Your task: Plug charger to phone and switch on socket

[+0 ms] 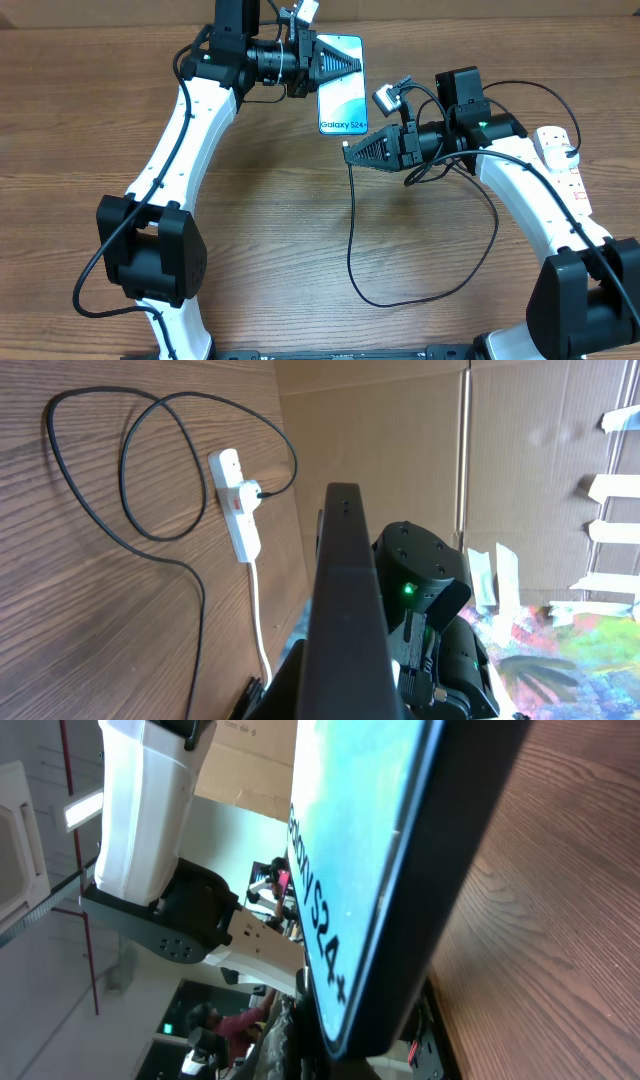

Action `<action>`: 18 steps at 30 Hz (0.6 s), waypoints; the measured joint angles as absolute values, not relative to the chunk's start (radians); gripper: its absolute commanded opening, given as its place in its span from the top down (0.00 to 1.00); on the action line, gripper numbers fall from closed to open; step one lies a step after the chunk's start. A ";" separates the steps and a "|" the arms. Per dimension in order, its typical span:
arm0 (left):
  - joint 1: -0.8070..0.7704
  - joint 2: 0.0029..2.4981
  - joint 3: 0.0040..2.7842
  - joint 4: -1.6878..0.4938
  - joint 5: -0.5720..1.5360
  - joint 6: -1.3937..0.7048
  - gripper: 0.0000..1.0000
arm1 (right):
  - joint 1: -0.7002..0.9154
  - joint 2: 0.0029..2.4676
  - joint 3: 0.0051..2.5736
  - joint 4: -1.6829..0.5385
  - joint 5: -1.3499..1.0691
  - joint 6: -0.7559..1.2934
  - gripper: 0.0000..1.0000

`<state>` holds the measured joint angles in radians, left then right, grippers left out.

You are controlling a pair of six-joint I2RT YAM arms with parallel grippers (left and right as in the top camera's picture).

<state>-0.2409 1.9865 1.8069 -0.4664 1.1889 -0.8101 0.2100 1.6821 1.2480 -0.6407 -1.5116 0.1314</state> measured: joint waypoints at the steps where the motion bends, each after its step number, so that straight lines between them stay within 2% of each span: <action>1: -0.241 1.987 1.807 -0.466 1.188 -0.810 0.96 | 0.210 1.682 1.248 -0.641 -1.512 0.131 0.96; 18: -0.241 1.987 1.807 -0.466 1.190 -0.813 0.96 | 0.208 1.682 1.248 -0.640 -1.512 0.139 0.96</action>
